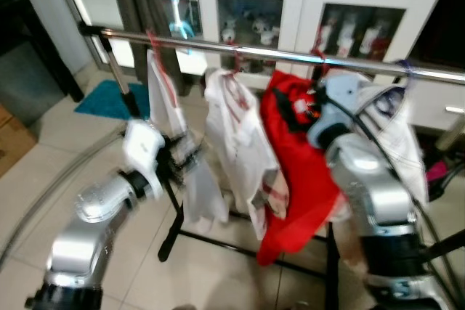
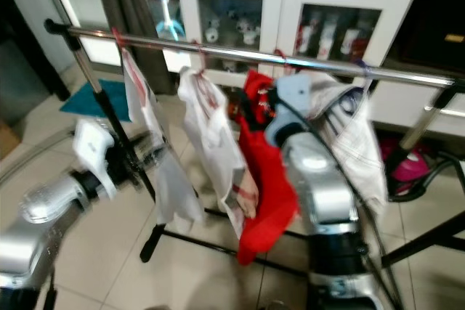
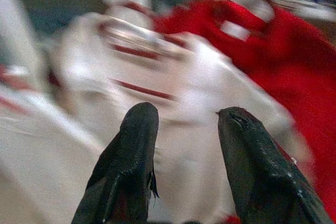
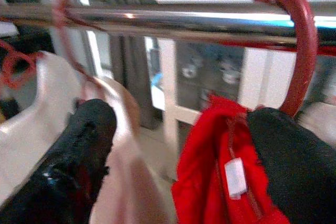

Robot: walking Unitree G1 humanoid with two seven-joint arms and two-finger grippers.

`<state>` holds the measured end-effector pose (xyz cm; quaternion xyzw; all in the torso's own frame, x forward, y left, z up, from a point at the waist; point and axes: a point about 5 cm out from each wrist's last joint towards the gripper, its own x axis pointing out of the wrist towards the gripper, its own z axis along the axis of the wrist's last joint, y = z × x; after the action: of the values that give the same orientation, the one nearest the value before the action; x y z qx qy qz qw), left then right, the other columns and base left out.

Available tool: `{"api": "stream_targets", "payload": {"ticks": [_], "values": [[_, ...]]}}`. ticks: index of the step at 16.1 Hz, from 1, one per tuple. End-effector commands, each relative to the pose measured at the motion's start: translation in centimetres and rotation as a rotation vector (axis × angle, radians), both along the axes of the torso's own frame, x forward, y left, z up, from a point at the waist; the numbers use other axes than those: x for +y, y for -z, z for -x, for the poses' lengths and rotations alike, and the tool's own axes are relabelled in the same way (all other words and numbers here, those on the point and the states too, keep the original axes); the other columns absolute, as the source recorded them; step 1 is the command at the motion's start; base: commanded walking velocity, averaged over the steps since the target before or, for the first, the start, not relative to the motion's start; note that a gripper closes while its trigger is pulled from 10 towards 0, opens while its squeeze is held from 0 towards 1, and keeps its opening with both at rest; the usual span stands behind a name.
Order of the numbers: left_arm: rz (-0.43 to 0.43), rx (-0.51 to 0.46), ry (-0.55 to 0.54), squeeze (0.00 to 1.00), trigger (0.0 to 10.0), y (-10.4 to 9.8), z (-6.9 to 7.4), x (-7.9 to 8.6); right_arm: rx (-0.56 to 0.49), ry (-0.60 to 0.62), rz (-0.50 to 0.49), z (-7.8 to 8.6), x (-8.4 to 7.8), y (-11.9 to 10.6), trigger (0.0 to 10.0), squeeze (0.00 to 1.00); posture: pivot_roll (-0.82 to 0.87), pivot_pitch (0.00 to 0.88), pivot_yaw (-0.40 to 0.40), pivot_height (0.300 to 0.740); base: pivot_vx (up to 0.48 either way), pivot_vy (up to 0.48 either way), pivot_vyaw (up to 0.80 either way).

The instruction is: Hang hanger

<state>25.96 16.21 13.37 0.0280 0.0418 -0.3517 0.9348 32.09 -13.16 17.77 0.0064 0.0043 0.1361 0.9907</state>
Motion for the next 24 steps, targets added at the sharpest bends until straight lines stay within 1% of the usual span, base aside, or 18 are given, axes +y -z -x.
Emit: {"api": "stream_targets", "payload": {"ticks": [1, 3, 5, 6, 7, 8, 9, 10, 11, 13, 14, 15, 17, 19, 21, 22, 23, 24], "values": [[-0.011, -0.004, 0.038, 0.0, 10.0, -0.6, 0.2, 0.4, -0.01, -0.005, -0.002, 0.1, 0.5, -0.5, 10.0, 1.0, 0.01, 0.0, 0.062, 0.74, 0.0, 0.0, 0.0], [-0.018, 0.023, 0.106, 0.0, 10.0, -0.6, 0.7, 0.6, 0.002, -0.01, -0.004, 0.2, 0.7, -0.7, 10.0, 1.0, 0.01, 0.0, 0.047, 0.74, 0.0, 0.0, 0.0], [-0.021, 0.035, 0.14, 0.0, 10.0, -0.7, 0.9, 0.9, 0.016, -0.012, 0.01, 0.4, 0.7, -1.0, 10.0, 1.0, 0.01, 0.0, 0.049, 0.74, 0.0, 0.0, 0.0], [-0.024, 0.049, 0.163, 0.0, 10.0, -0.5, 1.2, 1.0, 0.005, -0.098, 0.045, 1.0, 0.8, -1.5, 10.0, 1.0, -0.01, 0.0, 0.067, 0.74, 0.0, 0.0, 0.0], [-0.018, 0.061, 0.186, 0.0, 10.0, -0.4, 1.4, 0.9, 0.008, -0.144, 0.065, 1.5, 0.7, -1.8, 10.0, 1.0, -0.01, 0.0, 0.069, 0.74, 0.0, 0.0, 0.0], [-0.018, 0.065, 0.201, 0.0, 10.0, -0.3, 1.5, 0.8, 0.025, -0.125, 0.087, 1.5, 0.3, -1.9, 10.0, 1.0, -0.02, 0.0, 0.061, 0.74, 0.0, 0.0, 0.0], [-0.005, 0.073, 0.234, 0.0, 10.0, -0.5, 1.6, 0.5, 0.09, -0.039, 0.131, 1.2, -1.2, -2.0, 10.0, 1.0, -0.02, 0.0, 0.061, 0.74, 0.0, 0.0, 0.0], [-0.002, 0.074, 0.238, 0.0, 10.0, -0.6, 1.6, 0.4, 0.1, -0.028, 0.134, 1.1, -1.4, -2.0, 10.0, 1.0, -0.02, 0.0, 0.061, 0.74, 0.0, 0.0, 0.0], [0.003, 0.081, 0.265, 0.0, 10.0, -0.5, 1.7, 0.2, 0.125, 0.002, 0.13, 0.9, -2.2, -1.8, 10.0, 1.0, -0.02, 0.0, 0.065, 0.74, 0.0, 0.0, 0.0], [0.012, 0.079, 0.286, 0.0, 10.0, -0.7, 1.8, 0.0, 0.17, 0.02, 0.131, 0.5, -2.7, -1.3, 10.0, 1.0, -0.02, 0.0, 0.068, 0.74, 0.0, 0.0, 0.0], [0.019, 0.07, 0.28, 0.0, 10.0, -0.8, 1.6, 0.1, 0.19, 0.02, 0.122, -0.1, -2.5, -1.0, 10.0, 0.97, -0.02, 0.0, 0.059, 0.74, 0.0, 0.0, 0.0], [0.014, 0.065, 0.276, 0.0, 10.0, -0.9, 1.4, 0.2, 0.199, 0.021, 0.09, -0.8, -2.1, -0.9, 10.0, 0.0, -0.02, 0.0, 0.054, 0.74, 0.0, 0.0, 0.0], [0.016, 0.059, 0.259, 0.0, 10.0, -1.0, 1.5, 0.2, 0.188, 0.005, 0.05, -2.2, -1.3, -1.1, 10.0, 0.0, 0.0, 0.0, 0.045, 0.74, 0.0, 0.0, 0.0], [0.028, 0.055, 0.233, 0.0, 10.0, -0.9, 1.7, 0.2, 0.176, -0.002, -0.004, -2.9, -1.0, -1.3, 10.0, 0.0, 0.01, 0.0, 0.041, 0.74, 0.0, 0.0, 0.0], [0.025, 0.046, 0.202, 0.0, 10.0, -1.0, 1.4, 0.5, 0.171, 0.035, 0.011, -3.7, -0.8, -1.5, 10.0, 0.0, 0.02, 0.0, 0.022, 0.74, 0.0, 0.0, 0.0], [0.026, 0.042, 0.19, 0.0, 10.0, -1.1, 1.4, 0.6, 0.166, 0.054, 0.024, -4.2, -0.7, -1.6, 10.0, 0.0, 0.02, 0.0, 0.026, 0.74, 0.0, 0.0, 0.0], [0.028, 0.046, 0.194, 0.0, 10.0, -1.0, 1.5, 0.5, 0.159, 0.096, 0.057, -4.7, -1.0, -1.5, 10.0, 0.0, 0.02, 0.0, 0.031, 0.74, 0.0, 0.0, 0.0], [0.027, 0.048, 0.197, 0.0, 10.0, -0.9, 1.6, 0.5, 0.157, 0.11, 0.064, -4.8, -1.2, -1.5, 10.0, 0.0, 0.01, 0.0, 0.032, 0.74, 0.0, 0.0, 0.0]]}}
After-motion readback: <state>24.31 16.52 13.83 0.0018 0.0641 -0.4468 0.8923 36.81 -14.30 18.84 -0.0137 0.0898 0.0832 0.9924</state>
